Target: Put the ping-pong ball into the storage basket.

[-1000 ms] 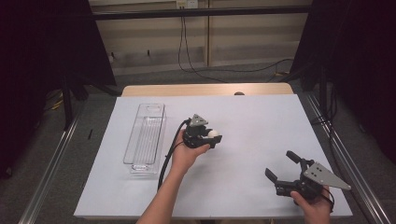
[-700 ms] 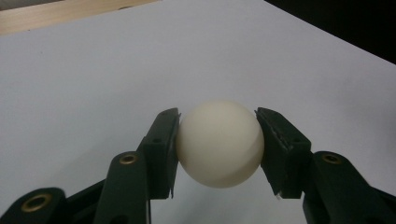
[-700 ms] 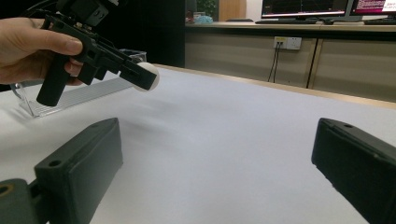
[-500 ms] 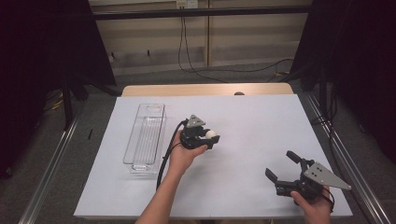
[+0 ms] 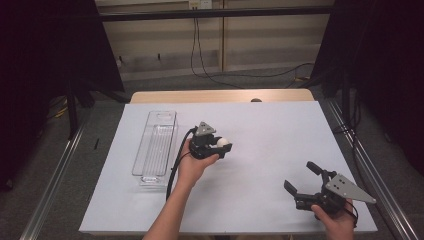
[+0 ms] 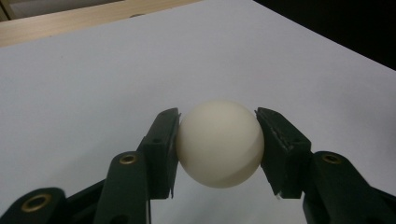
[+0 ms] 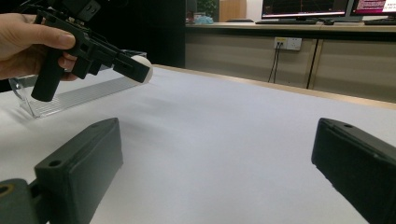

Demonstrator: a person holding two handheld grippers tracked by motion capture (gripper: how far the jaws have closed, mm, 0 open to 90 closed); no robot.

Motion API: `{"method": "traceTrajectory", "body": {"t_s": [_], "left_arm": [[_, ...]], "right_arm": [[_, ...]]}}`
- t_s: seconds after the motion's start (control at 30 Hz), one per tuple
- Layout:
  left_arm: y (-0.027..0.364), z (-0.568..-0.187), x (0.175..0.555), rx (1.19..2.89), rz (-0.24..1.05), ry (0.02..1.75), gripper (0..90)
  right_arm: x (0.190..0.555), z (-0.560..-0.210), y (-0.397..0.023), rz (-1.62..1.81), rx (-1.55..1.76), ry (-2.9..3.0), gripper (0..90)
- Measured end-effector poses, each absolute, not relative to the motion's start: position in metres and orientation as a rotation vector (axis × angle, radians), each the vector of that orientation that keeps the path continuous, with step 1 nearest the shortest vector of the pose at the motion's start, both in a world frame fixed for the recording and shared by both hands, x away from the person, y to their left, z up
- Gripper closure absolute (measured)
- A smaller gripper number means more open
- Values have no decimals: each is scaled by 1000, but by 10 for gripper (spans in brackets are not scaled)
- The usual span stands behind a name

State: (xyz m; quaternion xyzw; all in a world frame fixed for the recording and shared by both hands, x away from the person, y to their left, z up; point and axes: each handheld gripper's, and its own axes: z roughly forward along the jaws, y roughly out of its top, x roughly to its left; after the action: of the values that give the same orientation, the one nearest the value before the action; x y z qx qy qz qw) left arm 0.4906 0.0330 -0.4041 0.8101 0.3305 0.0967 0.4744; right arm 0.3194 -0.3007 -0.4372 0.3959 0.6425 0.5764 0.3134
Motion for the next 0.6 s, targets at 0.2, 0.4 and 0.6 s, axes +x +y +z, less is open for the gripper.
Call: {"method": "traceTrajectory", "body": {"t_s": [0.2, 0.4, 0.6], "left_arm": [[37, -402, 491, 1965, 241, 813, 512], [42, -399, 489, 1952, 245, 816, 511], [45, -398, 490, 1942, 255, 819, 511]], "right_arm": [[319, -437, -301, 1516, 1043, 1696, 14], [319, -437, -300, 1514, 1036, 1709, 14], [319, -437, -300, 1513, 1032, 1706, 14]]}}
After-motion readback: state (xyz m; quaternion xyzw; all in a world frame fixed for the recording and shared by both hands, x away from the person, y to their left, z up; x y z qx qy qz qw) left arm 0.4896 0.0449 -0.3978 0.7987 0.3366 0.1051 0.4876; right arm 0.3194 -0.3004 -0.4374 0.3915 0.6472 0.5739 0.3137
